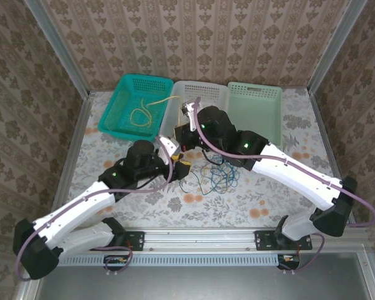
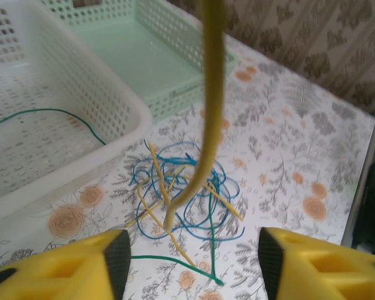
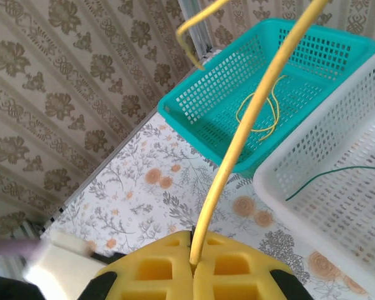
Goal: Untangle the cables
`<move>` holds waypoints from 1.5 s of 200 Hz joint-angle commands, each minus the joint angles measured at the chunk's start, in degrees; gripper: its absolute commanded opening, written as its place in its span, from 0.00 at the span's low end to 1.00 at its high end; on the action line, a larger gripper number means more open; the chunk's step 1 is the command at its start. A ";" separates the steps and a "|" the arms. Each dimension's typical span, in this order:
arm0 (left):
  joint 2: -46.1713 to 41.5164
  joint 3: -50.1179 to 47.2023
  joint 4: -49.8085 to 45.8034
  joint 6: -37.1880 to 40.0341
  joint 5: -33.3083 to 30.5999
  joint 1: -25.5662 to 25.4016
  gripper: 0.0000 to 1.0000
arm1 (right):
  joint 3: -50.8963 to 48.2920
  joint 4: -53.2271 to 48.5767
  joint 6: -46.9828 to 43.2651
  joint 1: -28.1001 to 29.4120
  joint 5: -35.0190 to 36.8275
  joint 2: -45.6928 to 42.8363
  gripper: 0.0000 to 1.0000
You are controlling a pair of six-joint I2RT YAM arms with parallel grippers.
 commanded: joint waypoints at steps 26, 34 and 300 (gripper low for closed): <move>-13.09 0.08 -1.68 -0.52 -7.81 1.80 0.75 | -6.29 0.99 -6.70 -2.18 -1.05 -6.19 0.00; -14.36 0.29 -1.95 -0.86 -9.16 2.93 0.76 | -7.04 1.35 -7.20 -2.48 -2.18 -6.75 0.00; 5.53 -4.16 50.37 -76.64 16.40 27.91 0.76 | -17.53 28.54 -48.95 11.39 36.95 -0.89 0.00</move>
